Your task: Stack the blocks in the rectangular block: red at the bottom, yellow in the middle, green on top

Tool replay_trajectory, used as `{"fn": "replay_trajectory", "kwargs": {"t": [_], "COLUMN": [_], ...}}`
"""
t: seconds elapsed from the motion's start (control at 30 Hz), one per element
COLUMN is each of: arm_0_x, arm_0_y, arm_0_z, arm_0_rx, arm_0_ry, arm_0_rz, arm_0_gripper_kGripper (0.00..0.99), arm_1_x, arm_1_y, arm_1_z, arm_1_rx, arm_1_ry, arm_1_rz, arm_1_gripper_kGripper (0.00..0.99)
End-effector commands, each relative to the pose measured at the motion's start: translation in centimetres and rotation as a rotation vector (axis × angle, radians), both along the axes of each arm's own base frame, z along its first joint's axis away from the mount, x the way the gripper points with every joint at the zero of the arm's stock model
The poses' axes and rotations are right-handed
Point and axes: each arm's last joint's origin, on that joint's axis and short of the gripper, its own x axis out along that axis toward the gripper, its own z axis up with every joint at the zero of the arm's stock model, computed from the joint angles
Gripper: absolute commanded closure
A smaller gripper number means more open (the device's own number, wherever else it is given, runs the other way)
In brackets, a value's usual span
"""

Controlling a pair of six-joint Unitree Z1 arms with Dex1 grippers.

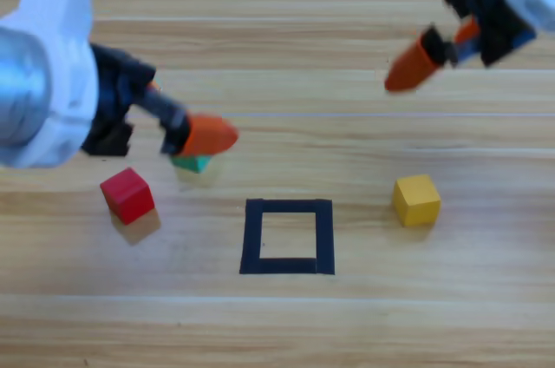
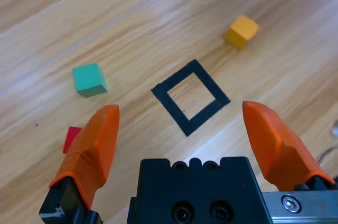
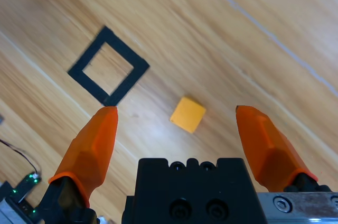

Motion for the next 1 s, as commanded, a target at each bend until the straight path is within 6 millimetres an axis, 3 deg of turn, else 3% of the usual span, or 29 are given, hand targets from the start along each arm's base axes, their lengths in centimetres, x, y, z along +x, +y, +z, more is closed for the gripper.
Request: {"fn": "replay_trajectory", "kwargs": {"t": [0.03,0.23,0.37,0.47,0.67,1.0], "arm_0_x": [1.9,3.7,4.7,7.7,14.4,16.6], "arm_0_y": [-0.9,0.8,1.4,0.3,-3.9,-1.7], "arm_0_z": [-1.0,-1.3,-1.6,-2.2,-5.0,-6.1], "arm_0_rx": [-0.079,-0.197,-0.233,-0.174,0.021,-0.048], "arm_0_ry": [0.091,0.218,0.279,0.363,0.539,0.707], "arm_0_rz": [0.244,0.538,0.718,0.886,1.077,1.179], "arm_0_gripper_kGripper": [0.001,0.002,0.007,0.031,0.031,0.030], "arm_1_x": [1.5,1.0,2.0,2.1,3.1,1.9], "arm_1_y": [-1.7,-1.6,-0.7,0.9,2.6,5.0], "arm_1_z": [-4.5,-6.4,-8.4,-9.2,-11.5,-11.7], "arm_1_rx": [-0.049,-0.143,-0.181,-0.234,-0.267,-0.268], "arm_1_ry": [0.174,0.181,0.220,0.220,0.256,0.249], "arm_1_rz": [-0.220,-0.387,-0.449,-0.439,-0.409,-0.345], "arm_1_gripper_kGripper": [0.005,0.005,0.002,0.001,0.008,0.040]}}
